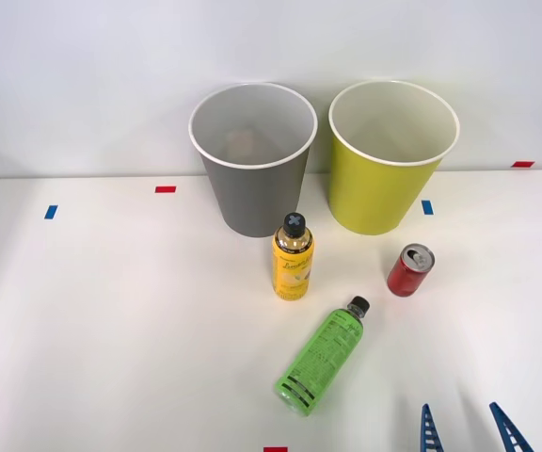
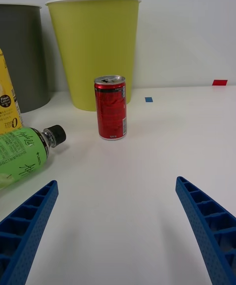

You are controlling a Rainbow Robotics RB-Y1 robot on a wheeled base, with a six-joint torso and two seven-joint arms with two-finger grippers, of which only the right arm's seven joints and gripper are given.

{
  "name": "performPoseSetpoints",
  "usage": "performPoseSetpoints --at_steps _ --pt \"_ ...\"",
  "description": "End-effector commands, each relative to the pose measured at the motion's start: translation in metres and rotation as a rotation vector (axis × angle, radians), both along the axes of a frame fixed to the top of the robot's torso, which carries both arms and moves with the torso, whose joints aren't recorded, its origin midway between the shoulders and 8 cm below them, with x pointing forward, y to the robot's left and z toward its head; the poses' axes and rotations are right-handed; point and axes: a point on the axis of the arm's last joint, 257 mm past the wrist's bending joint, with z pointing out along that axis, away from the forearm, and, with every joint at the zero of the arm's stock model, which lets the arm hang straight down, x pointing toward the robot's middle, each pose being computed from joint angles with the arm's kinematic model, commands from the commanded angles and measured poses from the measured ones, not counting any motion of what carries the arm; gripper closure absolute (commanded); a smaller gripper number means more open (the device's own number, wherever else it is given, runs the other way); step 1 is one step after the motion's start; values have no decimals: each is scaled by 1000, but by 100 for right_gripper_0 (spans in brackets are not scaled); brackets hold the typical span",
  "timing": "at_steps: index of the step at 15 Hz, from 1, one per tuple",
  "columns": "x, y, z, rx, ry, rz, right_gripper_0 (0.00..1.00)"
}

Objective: Put cans in the gray bin, plastic bottles in the light green bin

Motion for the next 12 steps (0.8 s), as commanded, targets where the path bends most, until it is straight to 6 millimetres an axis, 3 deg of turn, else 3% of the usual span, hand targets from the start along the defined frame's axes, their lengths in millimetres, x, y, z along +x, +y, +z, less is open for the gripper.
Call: performPoseSetpoints --at_steps 1,12 --pt "0 0 0 0 0 0 18" --pt "0 0 0 0 0 0 18"
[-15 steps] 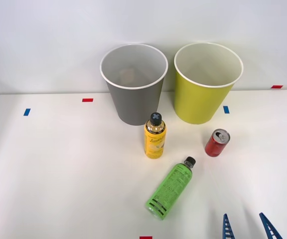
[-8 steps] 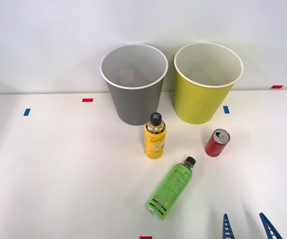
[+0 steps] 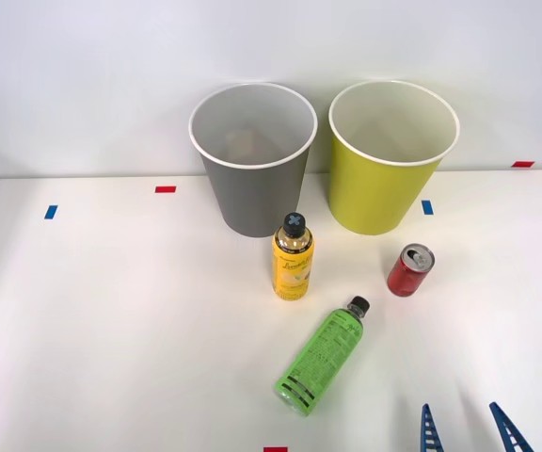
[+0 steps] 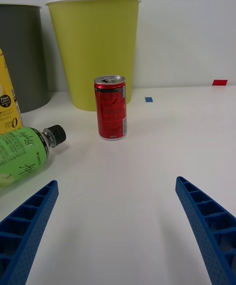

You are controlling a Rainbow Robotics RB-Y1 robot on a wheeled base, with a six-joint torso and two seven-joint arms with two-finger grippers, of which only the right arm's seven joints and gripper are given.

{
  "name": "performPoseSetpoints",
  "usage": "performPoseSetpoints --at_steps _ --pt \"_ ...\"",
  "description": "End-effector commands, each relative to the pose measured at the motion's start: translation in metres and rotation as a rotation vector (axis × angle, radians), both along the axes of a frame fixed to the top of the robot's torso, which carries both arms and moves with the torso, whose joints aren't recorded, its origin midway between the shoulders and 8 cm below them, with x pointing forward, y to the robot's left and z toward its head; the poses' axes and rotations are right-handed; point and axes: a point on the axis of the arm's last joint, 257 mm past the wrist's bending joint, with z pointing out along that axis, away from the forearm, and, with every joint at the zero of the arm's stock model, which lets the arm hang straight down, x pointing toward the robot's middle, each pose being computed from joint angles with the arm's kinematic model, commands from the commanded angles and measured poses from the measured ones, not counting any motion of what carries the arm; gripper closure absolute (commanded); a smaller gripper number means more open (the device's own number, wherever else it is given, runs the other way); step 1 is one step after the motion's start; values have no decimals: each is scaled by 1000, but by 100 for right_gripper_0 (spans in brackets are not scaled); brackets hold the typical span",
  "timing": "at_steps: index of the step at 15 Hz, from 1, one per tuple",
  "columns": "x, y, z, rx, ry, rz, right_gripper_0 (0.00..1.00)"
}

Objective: Put cans in the gray bin, plastic bottles in the light green bin

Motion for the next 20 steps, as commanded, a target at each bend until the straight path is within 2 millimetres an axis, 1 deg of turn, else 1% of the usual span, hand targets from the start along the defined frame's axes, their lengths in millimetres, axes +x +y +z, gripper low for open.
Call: performPoseSetpoints --at_steps 1,20 --pt "0 0 0 0 0 0 18" --pt "0 0 0 0 0 0 18"
